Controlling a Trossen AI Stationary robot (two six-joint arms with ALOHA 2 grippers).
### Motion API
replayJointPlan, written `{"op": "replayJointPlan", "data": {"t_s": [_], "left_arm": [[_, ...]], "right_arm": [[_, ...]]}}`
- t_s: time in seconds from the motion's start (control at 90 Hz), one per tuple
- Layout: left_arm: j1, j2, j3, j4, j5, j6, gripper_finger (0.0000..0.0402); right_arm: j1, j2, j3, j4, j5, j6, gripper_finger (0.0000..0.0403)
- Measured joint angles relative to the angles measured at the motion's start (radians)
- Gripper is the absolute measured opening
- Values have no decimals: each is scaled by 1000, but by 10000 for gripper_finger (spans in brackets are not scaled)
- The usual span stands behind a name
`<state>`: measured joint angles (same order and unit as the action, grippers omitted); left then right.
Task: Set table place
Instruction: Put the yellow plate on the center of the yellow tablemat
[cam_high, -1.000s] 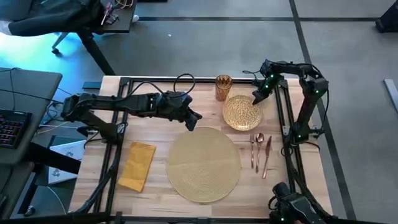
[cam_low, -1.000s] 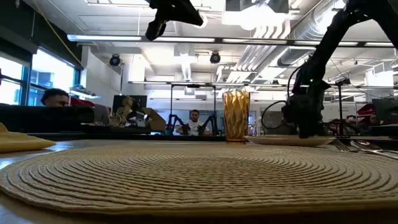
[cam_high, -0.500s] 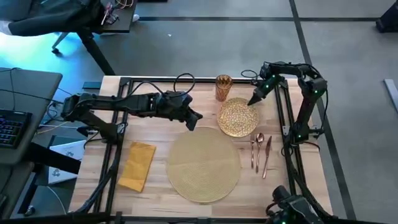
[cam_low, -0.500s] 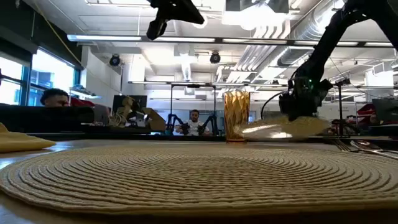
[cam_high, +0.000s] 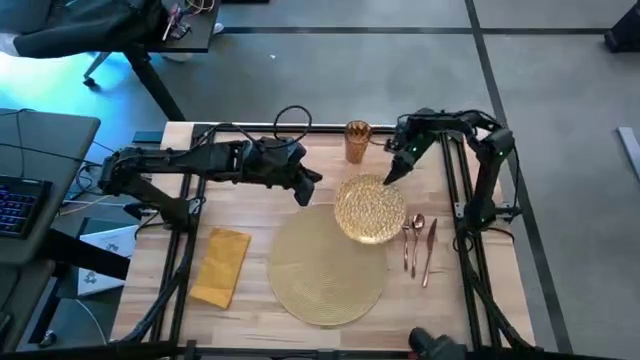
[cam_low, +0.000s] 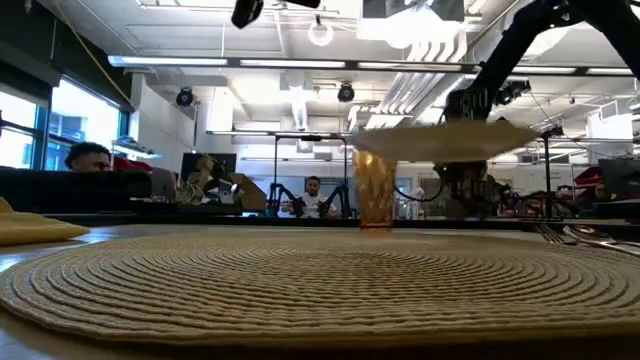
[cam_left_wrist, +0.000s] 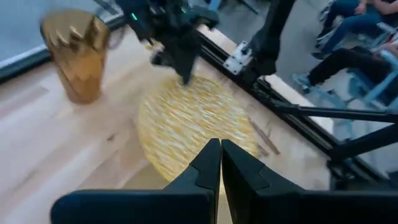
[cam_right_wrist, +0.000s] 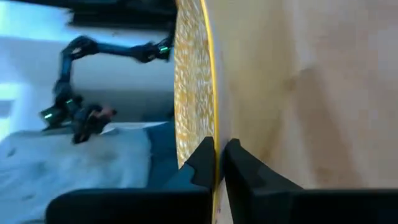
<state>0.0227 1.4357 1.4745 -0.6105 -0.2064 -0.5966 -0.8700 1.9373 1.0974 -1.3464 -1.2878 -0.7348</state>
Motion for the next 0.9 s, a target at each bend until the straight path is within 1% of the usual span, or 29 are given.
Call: {"op": "replayJointPlan", "data": {"t_s": [0.2, 0.244, 0.311, 0.4, 0.511, 0.622, 0.756, 0.9], "left_arm": [[2, 0, 122, -117, -18, 98, 0], [2, 0, 148, -139, -17, 124, 0], [2, 0, 178, -165, -17, 162, 0], [2, -3, 220, -221, -17, 202, 0], [2, -17, 246, -273, -17, 230, 0], [2, -44, 247, -300, -23, 242, 0], [2, -73, 247, -332, -45, 243, 0], [2, -95, 247, -348, -70, 247, 0]], "right_arm": [[205, -1, -69, 6, -74, 16, 0], [241, -1, -85, 27, -79, 40, 0], [279, -1, -114, 75, -87, 117, 0], [322, -1, -137, 125, -76, 209, 0], [387, -20, -140, 178, -1, 308, 0], [435, -67, -141, 360, 70, 517, 0], [479, -120, -141, 653, 161, 814, 0], [526, -134, -140, 962, 212, 1085, 0]]}}
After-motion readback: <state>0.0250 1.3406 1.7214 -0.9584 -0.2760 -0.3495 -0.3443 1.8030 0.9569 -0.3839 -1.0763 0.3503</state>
